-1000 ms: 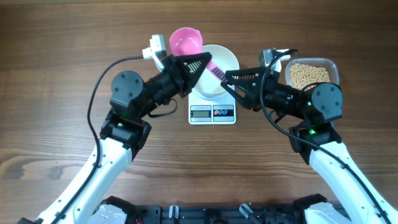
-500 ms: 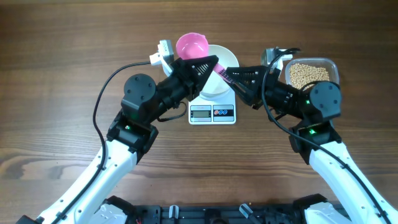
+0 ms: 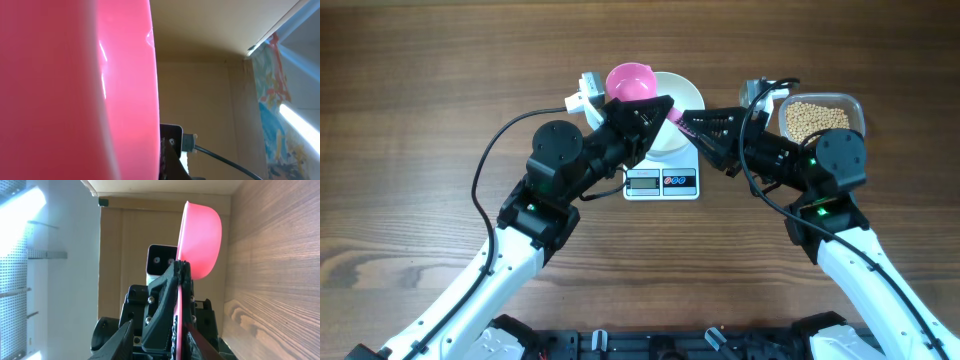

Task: Scoop item into bowl and weigh 150g on scale
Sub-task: 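Grasp the scoop handle with the right gripper from the left gripper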

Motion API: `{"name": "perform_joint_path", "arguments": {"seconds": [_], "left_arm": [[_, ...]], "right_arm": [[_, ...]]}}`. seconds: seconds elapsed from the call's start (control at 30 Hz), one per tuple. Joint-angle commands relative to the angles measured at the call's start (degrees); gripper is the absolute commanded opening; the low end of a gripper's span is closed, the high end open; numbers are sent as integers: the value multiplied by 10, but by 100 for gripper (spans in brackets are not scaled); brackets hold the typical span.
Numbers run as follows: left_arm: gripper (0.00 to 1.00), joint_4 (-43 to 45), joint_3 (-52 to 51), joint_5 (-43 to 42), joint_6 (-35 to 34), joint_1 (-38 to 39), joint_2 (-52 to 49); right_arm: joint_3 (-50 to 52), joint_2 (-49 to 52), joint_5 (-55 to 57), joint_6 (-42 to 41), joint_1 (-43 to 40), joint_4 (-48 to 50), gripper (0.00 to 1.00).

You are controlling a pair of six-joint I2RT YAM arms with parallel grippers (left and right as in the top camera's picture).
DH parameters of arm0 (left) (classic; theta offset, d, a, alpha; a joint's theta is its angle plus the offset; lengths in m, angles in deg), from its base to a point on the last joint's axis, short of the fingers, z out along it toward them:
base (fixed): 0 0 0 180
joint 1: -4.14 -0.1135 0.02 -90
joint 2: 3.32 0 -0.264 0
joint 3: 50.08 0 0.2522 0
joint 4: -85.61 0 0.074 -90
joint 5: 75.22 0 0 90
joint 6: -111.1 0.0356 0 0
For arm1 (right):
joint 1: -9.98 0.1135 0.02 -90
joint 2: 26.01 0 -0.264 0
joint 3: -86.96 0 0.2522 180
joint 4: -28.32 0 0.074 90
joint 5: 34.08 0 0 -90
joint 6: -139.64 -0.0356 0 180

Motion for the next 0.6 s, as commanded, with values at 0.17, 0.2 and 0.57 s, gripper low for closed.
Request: {"name": "perform_joint_path", "arguments": {"seconds": [0.17, 0.2, 0.57], "left_arm": [[4, 1, 5, 10, 5, 15, 3], [4, 1, 5, 10, 9, 15, 3], [4, 2, 5, 14, 14, 15, 3]], "right_arm": [[-7, 1, -1, 14, 4, -15, 30], [-7, 1, -1, 13, 4, -15, 30], [-7, 1, -6, 7, 4, -15, 26]]}}
